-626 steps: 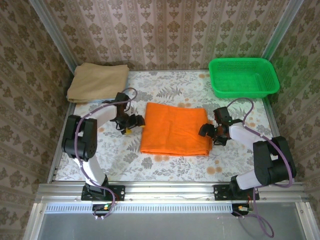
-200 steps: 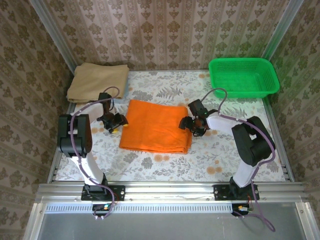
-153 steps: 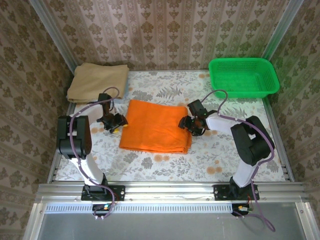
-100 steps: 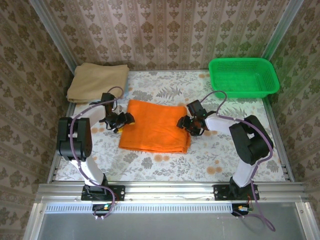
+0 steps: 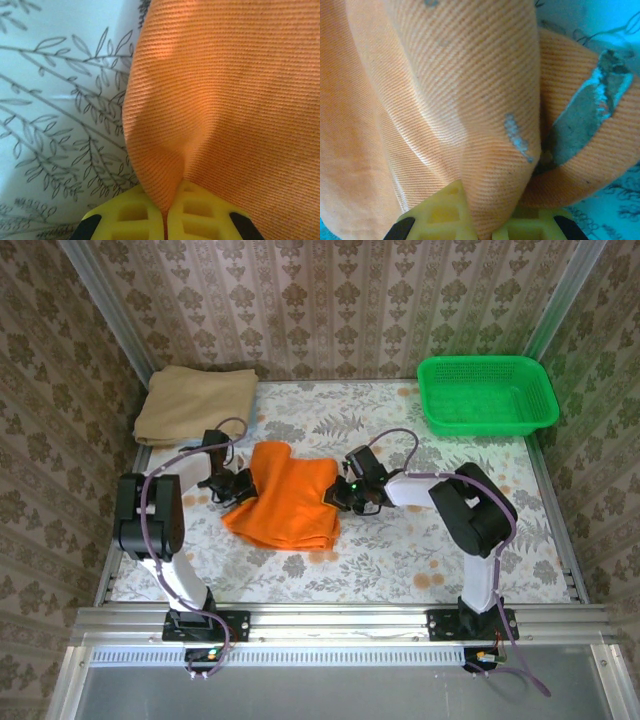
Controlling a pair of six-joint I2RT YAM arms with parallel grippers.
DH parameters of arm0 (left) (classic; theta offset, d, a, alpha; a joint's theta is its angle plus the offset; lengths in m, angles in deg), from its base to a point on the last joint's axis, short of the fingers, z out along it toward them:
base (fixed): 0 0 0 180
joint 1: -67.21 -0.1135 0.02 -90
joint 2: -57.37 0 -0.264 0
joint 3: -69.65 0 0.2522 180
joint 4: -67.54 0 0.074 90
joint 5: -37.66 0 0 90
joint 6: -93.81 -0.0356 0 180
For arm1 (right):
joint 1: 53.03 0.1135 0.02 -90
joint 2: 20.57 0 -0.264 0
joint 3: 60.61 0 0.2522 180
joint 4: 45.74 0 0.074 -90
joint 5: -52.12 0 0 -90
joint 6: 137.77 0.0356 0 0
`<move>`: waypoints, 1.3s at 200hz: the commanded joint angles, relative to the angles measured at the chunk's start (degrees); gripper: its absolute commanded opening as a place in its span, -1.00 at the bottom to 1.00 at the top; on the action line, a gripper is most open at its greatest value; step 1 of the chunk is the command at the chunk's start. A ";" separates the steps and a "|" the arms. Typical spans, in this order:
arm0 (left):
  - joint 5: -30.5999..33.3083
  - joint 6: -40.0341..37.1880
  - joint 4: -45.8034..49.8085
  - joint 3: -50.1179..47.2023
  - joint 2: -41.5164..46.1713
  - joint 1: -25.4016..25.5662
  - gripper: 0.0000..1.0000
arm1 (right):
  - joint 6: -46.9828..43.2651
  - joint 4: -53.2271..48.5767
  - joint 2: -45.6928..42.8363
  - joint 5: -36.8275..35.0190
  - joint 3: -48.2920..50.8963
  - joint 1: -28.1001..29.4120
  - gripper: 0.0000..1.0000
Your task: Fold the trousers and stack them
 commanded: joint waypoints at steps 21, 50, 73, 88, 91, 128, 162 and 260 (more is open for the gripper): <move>3.36 -1.81 6.85 9.47 9.17 0.61 -1.00 | -3.32 -5.57 -5.52 3.40 -5.23 0.29 -1.00; 6.72 -3.23 11.01 16.91 13.44 -0.79 -1.00 | -4.73 -8.50 -8.12 1.08 -9.60 -1.05 -1.00; 8.64 -6.49 14.40 23.84 12.18 -1.71 -1.00 | -6.48 -10.55 -7.21 0.35 -14.69 -1.49 -1.00; 10.78 -8.58 15.46 27.80 10.62 -2.04 -1.00 | -7.23 -11.21 -5.48 0.10 -17.70 -1.80 -1.00; 11.00 -9.01 15.42 28.54 10.25 -2.22 -1.00 | -7.23 -11.17 -5.19 0.10 -18.12 -1.89 -1.00; 12.85 -12.92 12.06 35.38 5.23 -4.74 -1.00 | -7.78 -10.70 -0.07 0.17 -26.44 -3.06 -1.00; 13.49 -14.19 12.77 47.37 -3.21 -8.53 -1.00 | -8.43 -12.89 7.52 0.47 -39.35 -3.80 -1.00; 5.86 -10.02 3.88 59.96 -16.87 -21.60 -1.00 | -1.00 -20.48 47.53 2.18 -106.38 -4.65 -1.00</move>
